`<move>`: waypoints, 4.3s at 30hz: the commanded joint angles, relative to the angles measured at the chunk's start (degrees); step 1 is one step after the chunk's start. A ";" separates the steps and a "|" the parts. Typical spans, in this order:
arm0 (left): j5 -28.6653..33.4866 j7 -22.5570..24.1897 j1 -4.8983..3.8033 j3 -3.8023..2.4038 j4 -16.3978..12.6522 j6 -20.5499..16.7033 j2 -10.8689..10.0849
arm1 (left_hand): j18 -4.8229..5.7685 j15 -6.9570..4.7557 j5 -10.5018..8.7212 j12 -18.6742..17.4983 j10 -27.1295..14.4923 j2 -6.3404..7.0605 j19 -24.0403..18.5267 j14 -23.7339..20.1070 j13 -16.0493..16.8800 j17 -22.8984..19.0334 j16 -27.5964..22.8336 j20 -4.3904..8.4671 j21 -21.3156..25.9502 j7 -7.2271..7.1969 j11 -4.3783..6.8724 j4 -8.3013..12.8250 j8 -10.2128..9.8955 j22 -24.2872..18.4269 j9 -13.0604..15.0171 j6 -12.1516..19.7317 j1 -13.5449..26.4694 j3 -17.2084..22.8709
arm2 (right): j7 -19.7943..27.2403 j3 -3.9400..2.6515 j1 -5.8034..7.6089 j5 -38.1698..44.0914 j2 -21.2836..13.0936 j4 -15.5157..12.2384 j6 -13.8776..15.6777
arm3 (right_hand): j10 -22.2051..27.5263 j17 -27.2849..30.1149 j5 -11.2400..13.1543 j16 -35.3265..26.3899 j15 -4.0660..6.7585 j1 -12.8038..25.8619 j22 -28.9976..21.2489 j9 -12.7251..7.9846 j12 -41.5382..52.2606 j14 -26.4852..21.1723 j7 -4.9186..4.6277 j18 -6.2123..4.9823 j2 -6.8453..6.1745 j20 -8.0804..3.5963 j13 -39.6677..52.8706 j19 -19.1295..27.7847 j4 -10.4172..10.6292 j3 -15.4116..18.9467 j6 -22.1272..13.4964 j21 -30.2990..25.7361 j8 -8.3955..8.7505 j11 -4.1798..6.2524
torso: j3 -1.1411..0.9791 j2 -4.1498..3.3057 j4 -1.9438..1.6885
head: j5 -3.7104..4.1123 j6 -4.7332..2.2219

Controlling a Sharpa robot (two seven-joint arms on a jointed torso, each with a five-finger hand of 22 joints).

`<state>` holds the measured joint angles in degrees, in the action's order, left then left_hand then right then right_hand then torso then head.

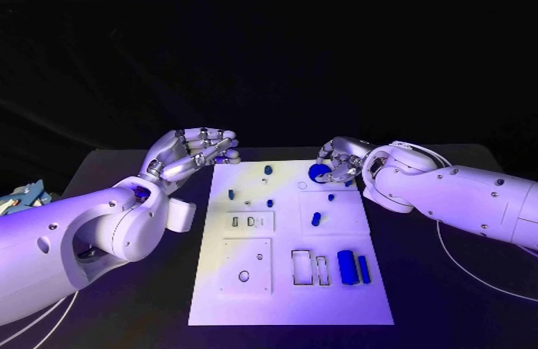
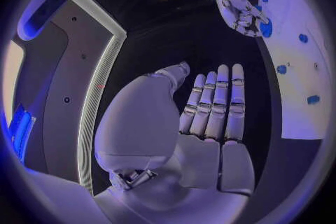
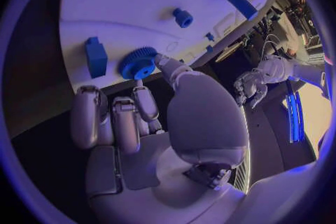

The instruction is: Assemble the parts on the task board

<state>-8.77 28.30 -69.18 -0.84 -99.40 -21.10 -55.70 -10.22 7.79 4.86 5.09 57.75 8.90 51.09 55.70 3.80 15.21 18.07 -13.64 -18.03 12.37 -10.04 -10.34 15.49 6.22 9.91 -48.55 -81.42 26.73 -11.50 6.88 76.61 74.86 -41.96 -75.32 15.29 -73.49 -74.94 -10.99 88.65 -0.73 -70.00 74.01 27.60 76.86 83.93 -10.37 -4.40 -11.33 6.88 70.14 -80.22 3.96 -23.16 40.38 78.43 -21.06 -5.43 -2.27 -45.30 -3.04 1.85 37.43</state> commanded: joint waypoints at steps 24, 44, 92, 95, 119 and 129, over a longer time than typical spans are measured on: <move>0.08 0.23 -0.05 -0.03 0.13 1.19 0.05 | -0.28 0.00 -0.15 -0.21 -0.02 -0.01 0.10 -0.38 0.00 0.10 -0.40 -0.35 0.19 1.08 -0.41 -0.02 -0.34 -0.05 0.05 0.52 0.15 0.32 | 0.66 0.07 -0.23 1.14 -0.57 -0.59 0.09 | -3.00 -13.21 1.58 0.81 0.24 -2.66 2.23 0.22 2.85 5.65 1.13 0.98 3.20 -0.24 3.69 -1.18 -1.90 -7.66 5.26 1.53 -3.77 0.92 | -0.03 -0.02 -0.01 | 0.02 0.22; 0.23 0.15 -0.04 -0.03 0.36 1.34 0.10 | -0.28 0.03 -0.19 -0.47 0.03 -0.01 0.13 -0.38 0.01 0.31 -0.54 -0.36 0.22 1.14 -0.46 0.24 -0.43 -0.14 0.06 0.56 0.21 0.63 | -0.10 -0.02 -0.32 15.67 -0.88 -8.07 12.38 | -5.04 -13.76 1.03 0.97 1.17 0.47 4.51 -0.07 3.90 5.78 2.27 1.49 1.34 -1.15 5.46 -2.56 -2.18 -9.24 8.08 3.04 -4.13 1.94 | -0.01 -0.01 -0.03 | -0.27 0.10; 0.25 0.10 -0.05 -0.04 0.44 1.40 0.55 | -0.28 0.03 -0.19 -0.47 0.03 -0.01 0.13 -0.38 0.01 0.31 -0.54 -0.36 0.22 1.14 -0.46 0.24 -0.43 -0.14 0.06 0.56 0.21 0.63 | -0.41 0.98 -2.93 20.31 13.44 0.69 7.41 | -4.84 -13.34 1.36 0.85 1.18 1.53 4.04 -0.42 3.58 5.69 2.12 1.36 0.74 -1.23 5.19 -2.22 -1.77 -9.35 7.66 2.59 -3.27 1.86 | -0.04 -0.09 -0.02 | -1.31 0.50; 0.25 0.09 -0.05 -0.04 0.44 1.39 0.54 | -0.28 0.03 -0.19 -0.47 0.03 -0.01 0.13 -0.38 0.01 0.31 -0.54 -0.36 0.22 1.14 -0.46 0.24 -0.43 -0.14 0.06 0.56 0.21 0.63 | -0.36 0.99 -3.02 20.29 13.56 0.89 7.20 | -4.76 -13.30 1.52 0.83 1.14 1.63 4.03 -0.49 3.51 5.68 2.05 1.36 0.62 -1.21 5.12 -2.20 -1.75 -9.36 7.49 2.55 -3.07 1.81 | -0.07 -0.08 0.00 | -1.36 0.54; 0.25 -0.05 -0.05 -0.04 0.46 1.34 0.41 | -0.28 0.05 -0.24 -0.75 0.14 0.01 0.16 -0.37 0.02 0.58 -0.72 -0.37 0.26 1.17 -0.48 0.44 -0.51 -0.26 0.09 0.58 0.48 0.92 | -0.41 1.01 -3.11 17.63 13.59 1.73 7.21 | -2.40 -13.22 1.97 0.81 -1.05 7.07 3.32 -2.92 2.02 5.64 -0.47 1.07 0.97 0.89 3.26 -1.51 4.82 -3.07 1.76 1.27 3.89 -0.62 | -0.06 -0.06 0.05 | -1.33 0.45; 0.29 0.00 -0.05 -0.04 0.69 1.35 0.11 | -0.28 0.05 -0.24 -0.79 0.12 0.03 0.16 -0.37 0.02 0.61 -0.74 -0.37 0.27 1.18 -0.49 0.46 -0.53 -0.27 0.09 0.61 0.52 0.94 | 4.72 0.67 -2.85 12.26 7.79 -2.93 18.47 | -3.81 -13.10 -0.48 0.78 -0.70 6.07 4.55 -3.06 3.05 5.61 -0.09 1.35 1.16 0.54 4.68 -2.36 4.75 -3.49 3.17 2.17 4.23 -0.23 | -0.13 0.08 0.36 | -1.38 0.18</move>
<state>-8.58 27.93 -69.18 -0.85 -98.76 -20.74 -55.58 -10.22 7.79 4.86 4.47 57.96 8.90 51.09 55.70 3.80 15.74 17.51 -13.64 -18.03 12.37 -10.25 -9.79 15.29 6.01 9.91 -48.14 -81.42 27.28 -10.33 7.67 73.55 90.97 -33.40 -77.55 27.32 -76.98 -74.94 -11.53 89.31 -1.63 -63.29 74.91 24.58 79.75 84.02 -10.43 -3.53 -10.20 7.49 74.79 -82.48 8.92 -26.45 43.23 80.65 -17.03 -5.63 -2.38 -45.29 -2.86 0.43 37.76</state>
